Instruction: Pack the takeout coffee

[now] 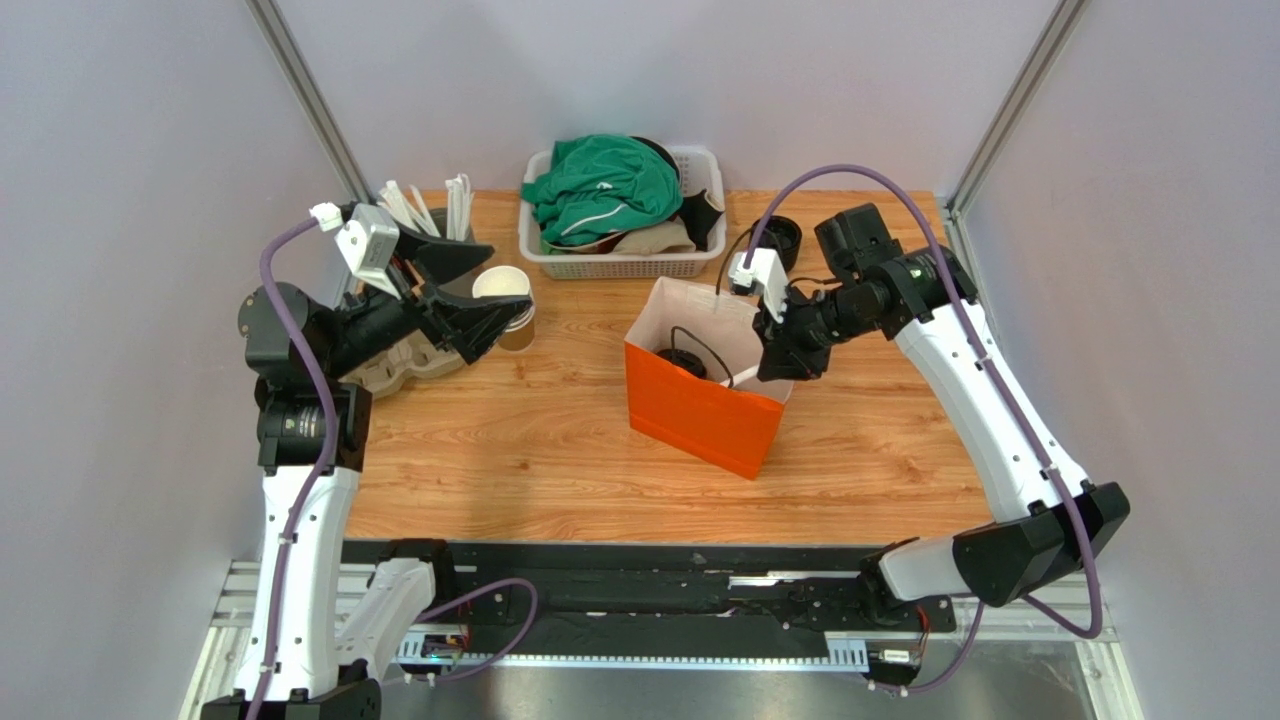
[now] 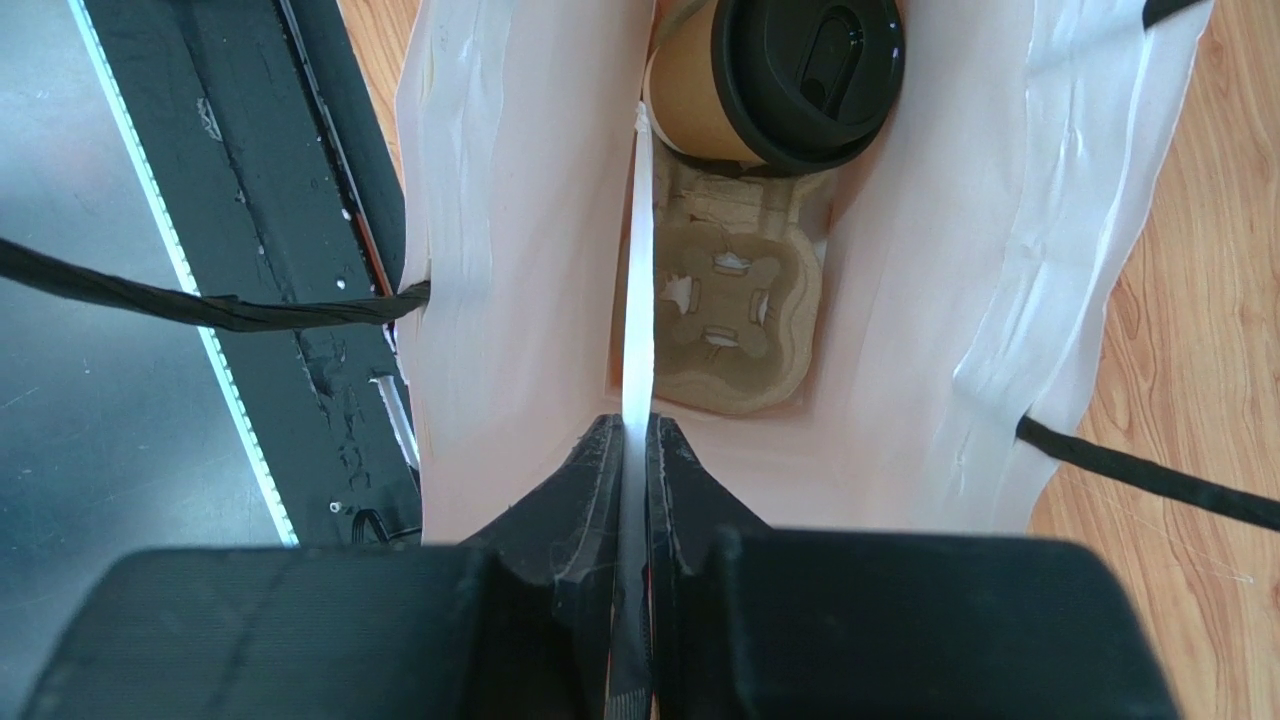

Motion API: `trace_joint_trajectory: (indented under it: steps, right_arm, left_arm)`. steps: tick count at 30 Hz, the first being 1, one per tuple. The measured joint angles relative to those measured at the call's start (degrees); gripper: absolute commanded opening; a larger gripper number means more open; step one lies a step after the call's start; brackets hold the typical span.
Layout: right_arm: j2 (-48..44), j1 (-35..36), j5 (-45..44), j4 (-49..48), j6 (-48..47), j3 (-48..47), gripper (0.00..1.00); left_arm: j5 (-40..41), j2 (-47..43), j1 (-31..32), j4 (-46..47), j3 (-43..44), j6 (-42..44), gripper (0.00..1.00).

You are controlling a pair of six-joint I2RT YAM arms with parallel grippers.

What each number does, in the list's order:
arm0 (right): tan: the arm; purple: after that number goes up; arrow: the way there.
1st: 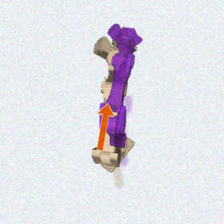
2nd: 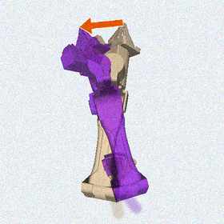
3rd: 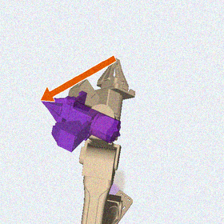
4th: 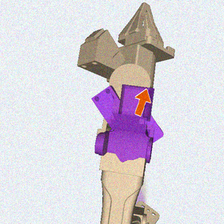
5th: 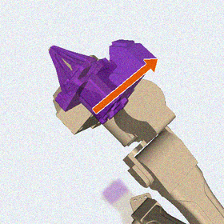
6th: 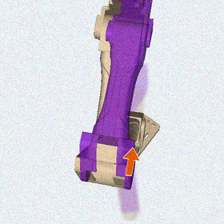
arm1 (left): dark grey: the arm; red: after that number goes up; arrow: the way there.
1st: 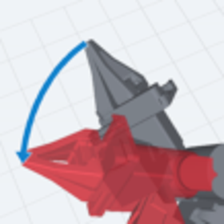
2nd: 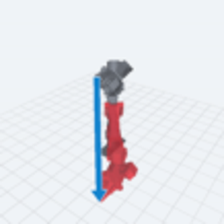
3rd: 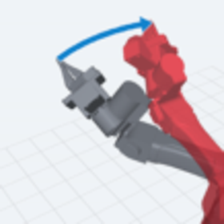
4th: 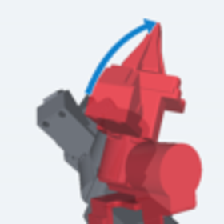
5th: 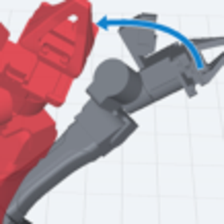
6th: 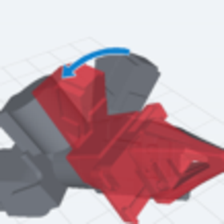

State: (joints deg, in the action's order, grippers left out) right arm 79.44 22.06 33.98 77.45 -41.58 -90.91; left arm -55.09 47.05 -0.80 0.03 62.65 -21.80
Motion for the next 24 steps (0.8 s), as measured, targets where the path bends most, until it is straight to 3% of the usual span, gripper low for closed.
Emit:
trace_joint_trajectory:
  steps: [5,8,15,24]
  right_arm:
    - [0.8,0.0,0.1,0.0,-0.3,0.0,0.19]
    - [1.2,0.0,0.0,0.0,-0.3,0.0,0.33]
    - [1.2,0.0,-2.1,0.1,-0.1,-2.2,0.49]
    - [-0.1,0.0,-6.1,0.3,0.9,-11.9,0.56]
  left_arm:
    - [0.0,0.0,0.0,0.1,-0.1,-0.2,0.99]
    - [0.0,0.0,-0.1,0.2,-0.1,-0.3,0.99]
    - [0.0,0.0,-0.1,0.4,-0.2,-0.6,0.99]
    - [0.1,0.0,-0.1,0.7,-0.2,-0.6,0.99]
